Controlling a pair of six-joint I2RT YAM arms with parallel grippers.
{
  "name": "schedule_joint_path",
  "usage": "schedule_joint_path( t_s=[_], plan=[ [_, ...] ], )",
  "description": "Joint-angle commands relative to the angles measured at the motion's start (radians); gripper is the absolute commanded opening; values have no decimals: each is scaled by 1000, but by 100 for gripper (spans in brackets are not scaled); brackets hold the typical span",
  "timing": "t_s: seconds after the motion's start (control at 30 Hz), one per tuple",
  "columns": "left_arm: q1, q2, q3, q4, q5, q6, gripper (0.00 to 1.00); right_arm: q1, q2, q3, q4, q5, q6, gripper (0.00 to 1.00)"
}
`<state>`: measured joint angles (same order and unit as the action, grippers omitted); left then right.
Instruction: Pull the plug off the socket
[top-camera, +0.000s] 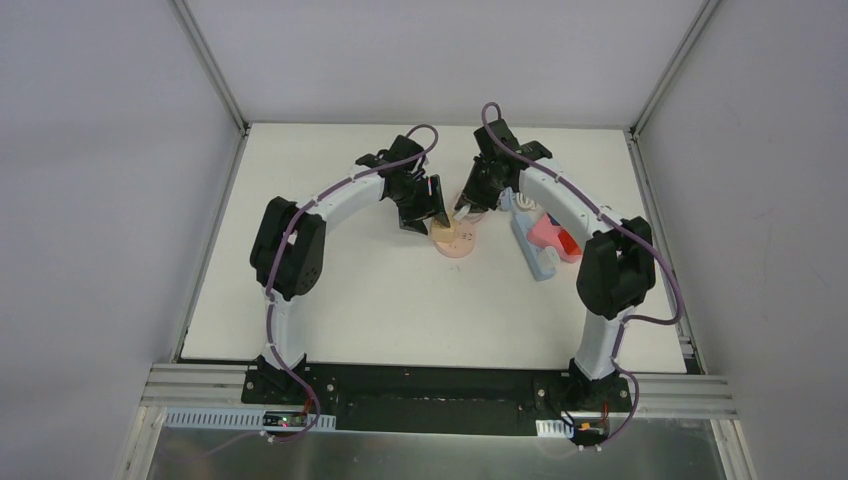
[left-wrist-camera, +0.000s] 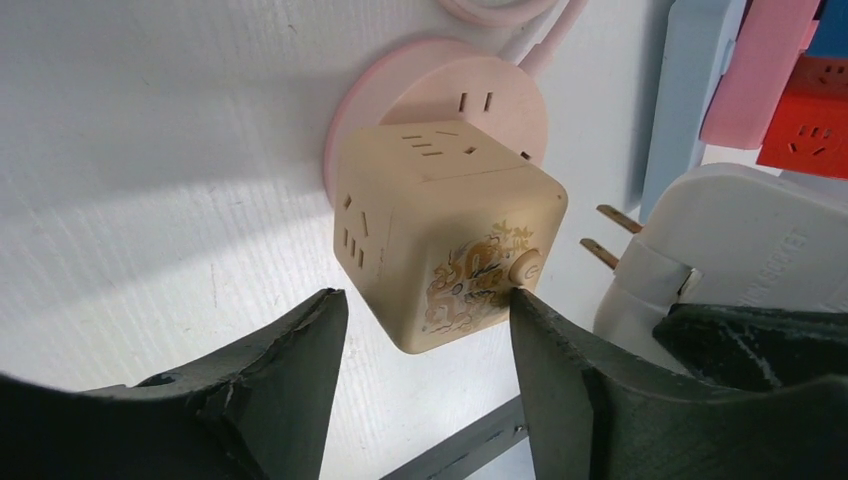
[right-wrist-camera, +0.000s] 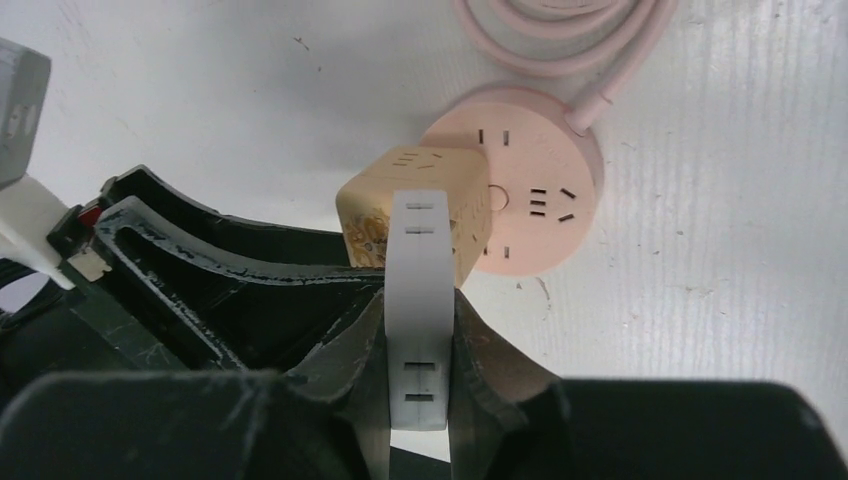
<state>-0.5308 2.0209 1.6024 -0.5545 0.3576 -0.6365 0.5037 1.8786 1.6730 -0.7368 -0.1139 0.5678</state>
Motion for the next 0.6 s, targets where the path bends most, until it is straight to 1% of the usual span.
schedule_joint_path(
  t_s=[0.0, 0.13, 0.2, 0.3, 0.4, 0.47, 0.57],
  plan=[
    [-11, 20, 23, -137, -72, 90, 64, -14, -112, -17, 12, 70, -4, 0],
    [-4, -53, 91, -117, 4, 116, 75, -36, -209, -82, 86, 61, 5, 0],
    [1, -99, 96, -93, 19, 122, 80, -41, -249, -117, 121, 42, 13, 0],
    [27, -170, 81, -83, 2, 120, 82, -45, -299, -172, 184, -10, 17, 0],
    [75, -267, 6, -62, -43, 102, 82, -45, -328, -232, 270, -108, 7, 0],
    [122, -359, -90, -30, -101, 78, 82, -37, -316, -247, 307, -199, -11, 0],
    [198, -518, -249, 24, -218, 53, 81, 50, -285, -246, 349, -278, -82, 0]
  ],
)
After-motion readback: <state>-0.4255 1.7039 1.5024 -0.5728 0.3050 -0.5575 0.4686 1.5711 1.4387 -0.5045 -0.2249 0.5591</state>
